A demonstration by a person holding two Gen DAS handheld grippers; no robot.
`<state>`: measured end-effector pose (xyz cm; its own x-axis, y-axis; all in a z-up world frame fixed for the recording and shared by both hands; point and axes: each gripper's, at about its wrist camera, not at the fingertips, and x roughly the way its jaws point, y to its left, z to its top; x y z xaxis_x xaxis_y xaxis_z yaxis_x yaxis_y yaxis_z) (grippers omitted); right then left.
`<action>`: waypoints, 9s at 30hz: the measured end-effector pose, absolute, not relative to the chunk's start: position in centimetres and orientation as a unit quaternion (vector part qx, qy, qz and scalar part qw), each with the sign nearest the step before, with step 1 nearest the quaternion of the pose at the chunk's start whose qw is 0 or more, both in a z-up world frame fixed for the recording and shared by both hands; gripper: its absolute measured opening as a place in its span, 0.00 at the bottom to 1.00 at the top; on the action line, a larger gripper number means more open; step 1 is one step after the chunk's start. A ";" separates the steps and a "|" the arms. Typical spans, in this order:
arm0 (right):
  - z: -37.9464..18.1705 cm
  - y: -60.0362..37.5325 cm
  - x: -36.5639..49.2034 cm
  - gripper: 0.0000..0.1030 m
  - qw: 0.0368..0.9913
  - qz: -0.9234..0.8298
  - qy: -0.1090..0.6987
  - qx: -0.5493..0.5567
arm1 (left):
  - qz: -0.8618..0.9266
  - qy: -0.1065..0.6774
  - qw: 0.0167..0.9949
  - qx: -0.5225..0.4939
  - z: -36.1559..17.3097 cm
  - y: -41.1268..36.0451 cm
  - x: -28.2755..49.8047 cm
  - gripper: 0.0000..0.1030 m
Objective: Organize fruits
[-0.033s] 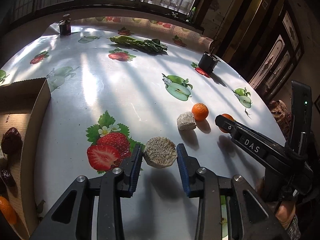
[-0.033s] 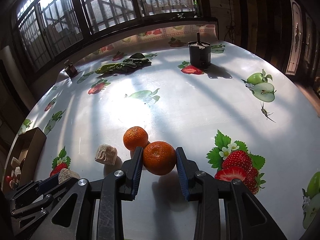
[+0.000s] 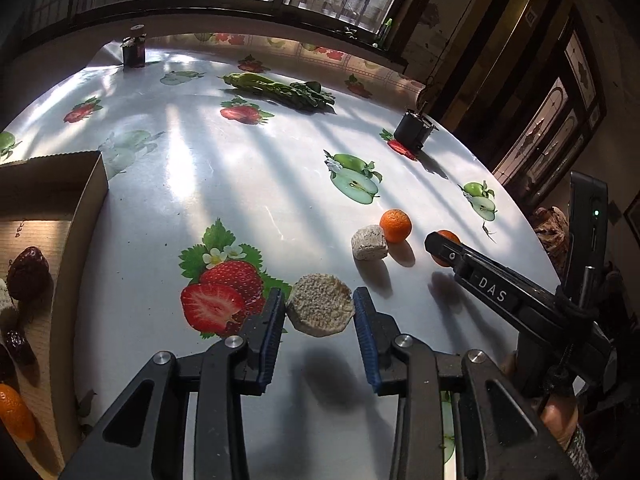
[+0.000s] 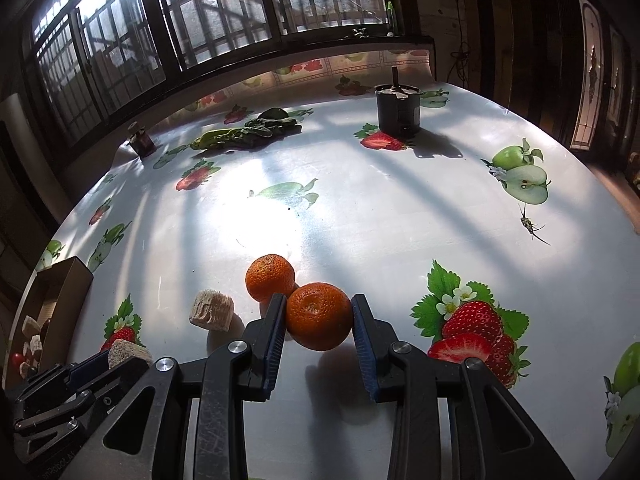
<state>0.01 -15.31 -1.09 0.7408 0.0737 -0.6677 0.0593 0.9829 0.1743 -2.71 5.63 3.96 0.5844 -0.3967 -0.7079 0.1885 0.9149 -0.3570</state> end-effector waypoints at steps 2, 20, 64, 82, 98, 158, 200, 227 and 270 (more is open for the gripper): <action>-1.1 -15.4 -0.1 0.33 0.929 0.002 0.358 0.093 | -0.161 0.422 0.880 -0.149 5.0 8.1 -4.0 0.33; 4.1 5.0 -6.7 0.34 0.903 0.236 0.357 -0.016 | 0.113 0.419 0.887 -0.159 4.6 28.9 -11.9 0.33; 0.8 9.0 -12.7 0.45 0.887 0.267 0.377 0.007 | 0.179 0.343 0.920 -0.053 9.5 24.7 -14.9 0.76; 0.6 4.0 -13.0 0.46 0.891 0.234 0.383 0.063 | 0.143 0.346 0.927 -0.020 10.4 20.1 -15.2 0.76; 1.8 -3.6 -11.4 0.46 0.909 0.160 0.371 0.101 | 0.113 0.364 0.924 -0.034 9.6 19.3 -14.5 0.76; -1.9 -19.0 0.9 0.32 0.890 0.039 0.421 0.171 | -0.162 0.439 0.882 -0.055 1.1 -2.3 5.1 0.36; -1.5 -17.9 -0.3 0.31 0.911 0.021 0.377 0.167 | -0.022 0.386 0.921 -0.043 8.3 9.4 -7.8 0.28; 0.9 12.8 -9.2 0.32 0.853 0.325 0.407 -0.032 | 0.136 0.408 0.893 -0.135 5.1 29.5 -13.5 0.28; 0.9 2.2 -12.3 0.43 0.906 0.198 0.366 0.075 | 0.174 0.205 0.962 -0.054 12.8 20.9 -16.8 0.97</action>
<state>-12.29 2.16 0.88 0.6537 0.4142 -0.6333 -0.3040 0.9101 0.2815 -16.83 20.90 12.76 0.8554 0.3119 -0.4136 -0.3562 0.9338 -0.0326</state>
